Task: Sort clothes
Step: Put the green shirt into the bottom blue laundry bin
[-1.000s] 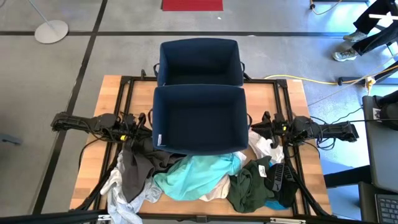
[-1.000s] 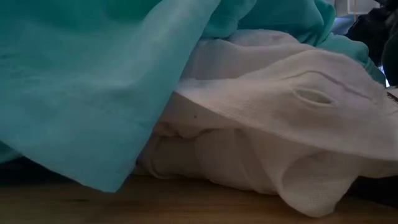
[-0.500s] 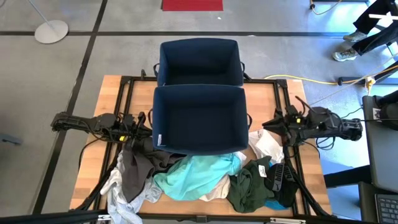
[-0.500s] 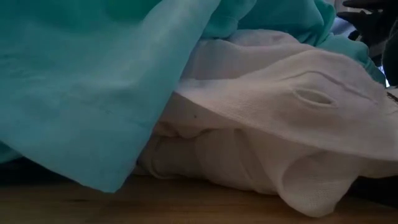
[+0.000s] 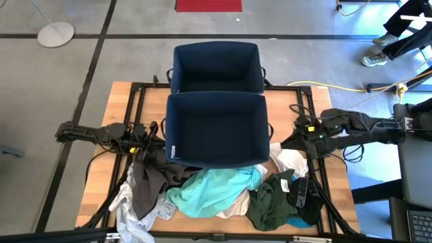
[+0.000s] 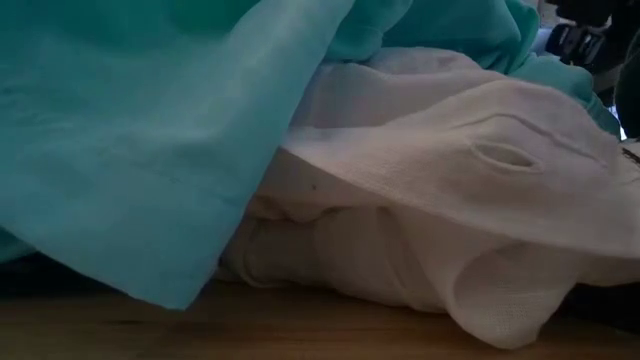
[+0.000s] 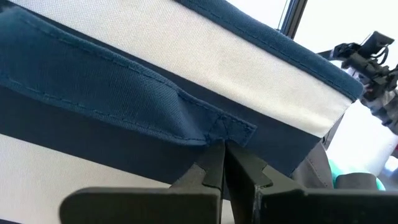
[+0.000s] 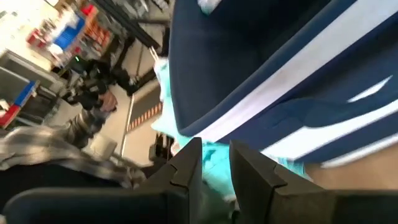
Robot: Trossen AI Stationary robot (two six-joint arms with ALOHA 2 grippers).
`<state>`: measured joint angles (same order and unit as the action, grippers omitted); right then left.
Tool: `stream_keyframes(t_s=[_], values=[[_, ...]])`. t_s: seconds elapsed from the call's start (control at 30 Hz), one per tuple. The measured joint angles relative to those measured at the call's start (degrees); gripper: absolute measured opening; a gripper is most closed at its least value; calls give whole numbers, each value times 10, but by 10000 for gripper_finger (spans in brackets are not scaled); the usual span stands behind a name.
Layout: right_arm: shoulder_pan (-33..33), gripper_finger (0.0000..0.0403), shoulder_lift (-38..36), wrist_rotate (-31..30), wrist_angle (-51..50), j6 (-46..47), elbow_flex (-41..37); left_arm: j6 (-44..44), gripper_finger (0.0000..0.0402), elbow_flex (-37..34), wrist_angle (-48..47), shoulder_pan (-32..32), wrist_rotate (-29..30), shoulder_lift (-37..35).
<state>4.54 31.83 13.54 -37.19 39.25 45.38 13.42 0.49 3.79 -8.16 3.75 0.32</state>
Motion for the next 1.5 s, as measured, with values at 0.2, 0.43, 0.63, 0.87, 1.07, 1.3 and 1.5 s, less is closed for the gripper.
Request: stream_keyframes(t_s=[0.2,0.43,0.63,0.87,1.07,1.3,1.5], values=[[50,83,73,-21,-55,28,75,0,4,0,0,0,0,0],[214,83,155,-142,-81,136,121,-23,4,0,-1,0,2,0],[340,83,240,-208,-100,250,147,-32,4,0,-1,0,14,0],[421,83,344,-237,-150,367,186,-31,4,0,-1,0,14,0],[427,83,408,-247,-160,376,191,-32,4,0,-1,0,14,0],[412,83,452,-292,-151,325,191,-32,4,0,0,0,40,0],[394,86,459,-231,-133,322,191,-34,4,0,-1,0,41,0]])
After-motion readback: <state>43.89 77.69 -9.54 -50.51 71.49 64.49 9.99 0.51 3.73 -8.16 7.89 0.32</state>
